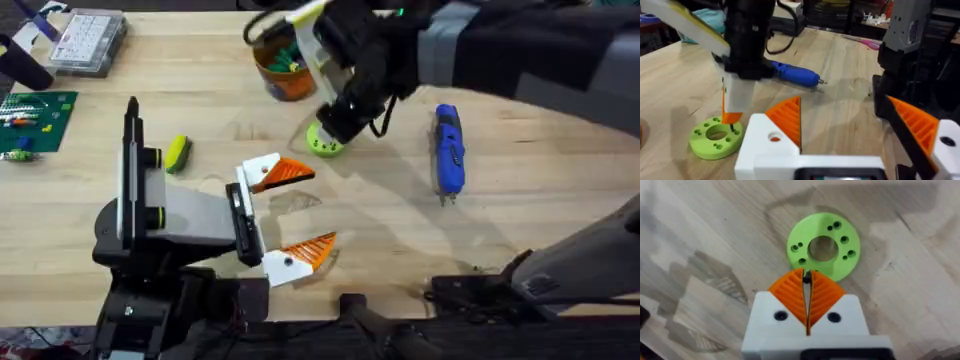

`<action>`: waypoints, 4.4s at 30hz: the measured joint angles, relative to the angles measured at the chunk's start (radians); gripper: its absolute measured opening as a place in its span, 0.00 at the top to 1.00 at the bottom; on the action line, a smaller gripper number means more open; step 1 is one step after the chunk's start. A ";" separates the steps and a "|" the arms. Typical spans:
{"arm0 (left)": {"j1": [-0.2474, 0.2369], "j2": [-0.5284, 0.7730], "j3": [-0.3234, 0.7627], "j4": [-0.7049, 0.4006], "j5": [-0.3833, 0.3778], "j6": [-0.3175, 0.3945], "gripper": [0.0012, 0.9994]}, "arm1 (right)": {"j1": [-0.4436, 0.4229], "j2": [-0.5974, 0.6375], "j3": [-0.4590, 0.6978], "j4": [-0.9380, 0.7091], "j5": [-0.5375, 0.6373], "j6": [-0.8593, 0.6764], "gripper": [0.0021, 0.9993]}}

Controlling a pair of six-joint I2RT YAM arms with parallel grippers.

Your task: Pick up the gripper from the table and insert it into the empty holder that is missing its gripper. Then pick up a screw, insert it into the mounting hole, and use the screwdriver to tighten it. Finally, clean up the table by picking up the vegetable and placing it into the bucket.

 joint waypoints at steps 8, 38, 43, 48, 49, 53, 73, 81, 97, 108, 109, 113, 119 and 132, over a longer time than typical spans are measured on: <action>0.000 0.000 0.000 0.000 0.001 0.000 0.01 | -0.028 0.002 0.226 -0.196 0.000 -0.002 1.00; 0.000 0.000 0.000 -0.001 0.003 0.000 0.01 | 0.108 0.101 0.877 -0.689 0.008 -0.083 1.00; 0.000 0.000 0.000 -0.001 0.004 0.000 0.01 | 0.176 0.137 0.916 -0.689 0.008 -0.087 1.00; 0.000 0.000 0.000 -0.001 0.003 0.000 0.01 | 0.250 0.140 0.920 -0.686 0.008 -0.113 1.00; 0.000 0.000 0.000 -0.001 0.003 0.000 0.01 | 0.265 0.140 0.920 -0.685 0.008 -0.115 1.00; 0.000 0.000 0.000 -0.001 0.003 0.000 0.01 | 0.311 0.140 0.921 -0.684 0.007 -0.125 1.00; 0.000 0.000 0.000 -0.001 0.003 0.000 0.01 | 0.355 0.140 0.922 -0.707 0.008 -0.151 1.00; 0.000 0.000 0.000 -0.001 0.004 0.000 0.01 | 0.364 0.140 0.921 -0.734 0.008 -0.154 1.00; 0.000 0.000 0.000 -0.001 0.003 0.000 0.01 | 0.384 0.140 0.900 -0.733 0.008 -0.165 1.00; 0.000 0.000 0.000 -0.001 0.003 0.000 0.01 | 0.384 0.140 0.880 -0.724 0.008 -0.165 1.00; 0.000 0.000 0.000 -0.001 0.004 0.000 0.01 | 0.384 0.140 0.874 -0.723 0.008 -0.165 1.00; 0.000 0.000 0.000 -0.001 0.003 0.000 0.01 | 0.384 0.140 0.848 -0.709 0.007 -0.165 1.00; 0.000 0.000 0.000 -0.001 0.004 0.000 0.01 | 0.384 0.140 0.830 -0.693 0.008 -0.165 1.00; 0.000 0.000 0.000 -0.001 0.003 0.000 0.01 | 0.384 0.140 0.826 -0.693 0.007 -0.165 1.00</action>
